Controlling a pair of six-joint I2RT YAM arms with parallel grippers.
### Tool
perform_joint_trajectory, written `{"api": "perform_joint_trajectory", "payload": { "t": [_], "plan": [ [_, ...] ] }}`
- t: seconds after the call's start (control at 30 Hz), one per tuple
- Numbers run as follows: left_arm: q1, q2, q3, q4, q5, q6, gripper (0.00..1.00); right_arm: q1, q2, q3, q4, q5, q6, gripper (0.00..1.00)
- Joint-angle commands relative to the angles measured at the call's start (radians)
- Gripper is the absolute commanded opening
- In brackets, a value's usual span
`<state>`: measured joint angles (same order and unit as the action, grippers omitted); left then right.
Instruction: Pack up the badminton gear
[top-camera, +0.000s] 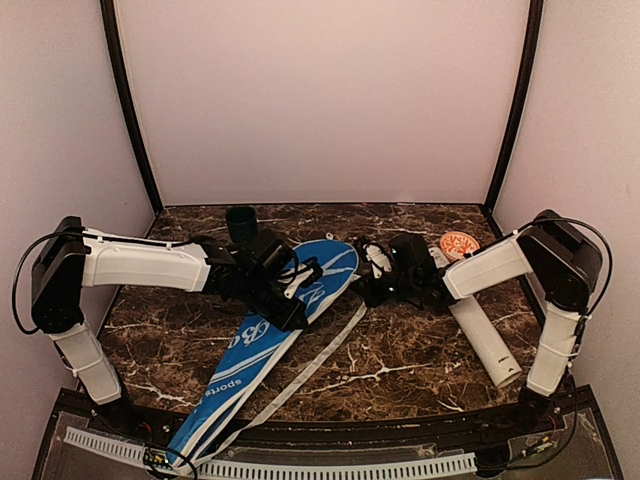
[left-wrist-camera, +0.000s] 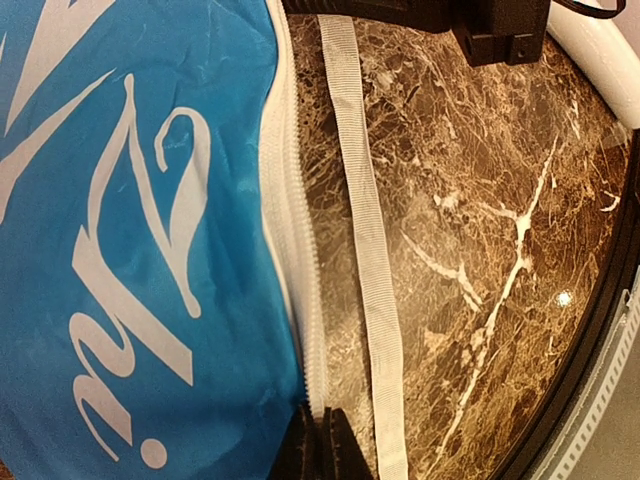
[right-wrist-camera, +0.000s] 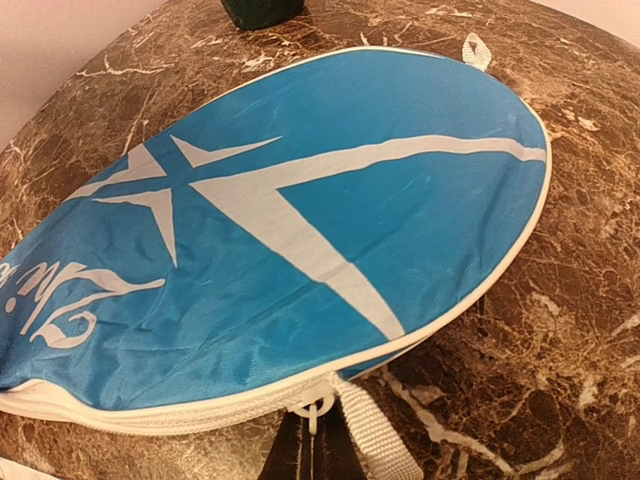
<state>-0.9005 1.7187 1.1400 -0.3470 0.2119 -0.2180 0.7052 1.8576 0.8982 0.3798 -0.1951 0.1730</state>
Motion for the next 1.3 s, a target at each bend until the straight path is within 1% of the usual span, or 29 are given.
{"api": "perform_joint_trajectory", "payload": {
  "t": [0.0, 0.1, 0.3, 0.57, 0.77, 0.8, 0.9, 1.0, 1.07, 1.13, 1.2, 1.27],
  "plan": [
    [-0.006, -0.011, 0.03, 0.037, -0.037, -0.014, 0.0, 0.031, -0.051, -0.028, 0.033, 0.009, -0.006, 0.0],
    [-0.006, 0.007, 0.052, 0.038, -0.071, -0.027, 0.0, 0.059, -0.068, -0.046, 0.034, 0.016, 0.003, 0.0],
    [-0.003, 0.061, 0.094, 0.063, -0.095, -0.06, 0.0, 0.122, -0.087, -0.068, 0.034, 0.034, 0.032, 0.0],
    [0.026, 0.14, 0.133, 0.149, -0.105, -0.121, 0.0, 0.194, -0.097, -0.097, 0.076, 0.021, 0.112, 0.0],
    [0.037, 0.174, 0.161, 0.205, -0.088, -0.162, 0.0, 0.185, -0.061, -0.109, 0.106, 0.021, 0.165, 0.0],
    [0.037, 0.172, 0.161, 0.203, -0.084, -0.162, 0.03, 0.17, -0.045, -0.108, 0.107, 0.018, 0.169, 0.0],
    [0.037, 0.131, 0.132, 0.19, -0.076, -0.161, 0.18, 0.135, -0.004, -0.095, 0.104, 0.0, 0.18, 0.0],
    [0.038, 0.06, 0.066, 0.186, -0.096, -0.153, 0.32, 0.11, 0.023, -0.084, 0.101, -0.013, 0.178, 0.0],
    [0.039, 0.027, 0.029, 0.17, -0.109, -0.146, 0.35, 0.1, 0.035, -0.073, 0.093, -0.018, 0.168, 0.0],
    [0.046, 0.014, -0.006, 0.169, -0.105, -0.141, 0.31, 0.093, 0.044, -0.062, 0.082, -0.02, 0.159, 0.0],
    [0.054, 0.024, -0.03, 0.185, -0.086, -0.145, 0.23, 0.087, 0.049, -0.056, 0.076, -0.021, 0.154, 0.0],
    [0.057, 0.051, -0.03, 0.208, -0.058, -0.149, 0.18, 0.082, 0.048, -0.054, 0.072, -0.02, 0.152, 0.0]
  ]
}}
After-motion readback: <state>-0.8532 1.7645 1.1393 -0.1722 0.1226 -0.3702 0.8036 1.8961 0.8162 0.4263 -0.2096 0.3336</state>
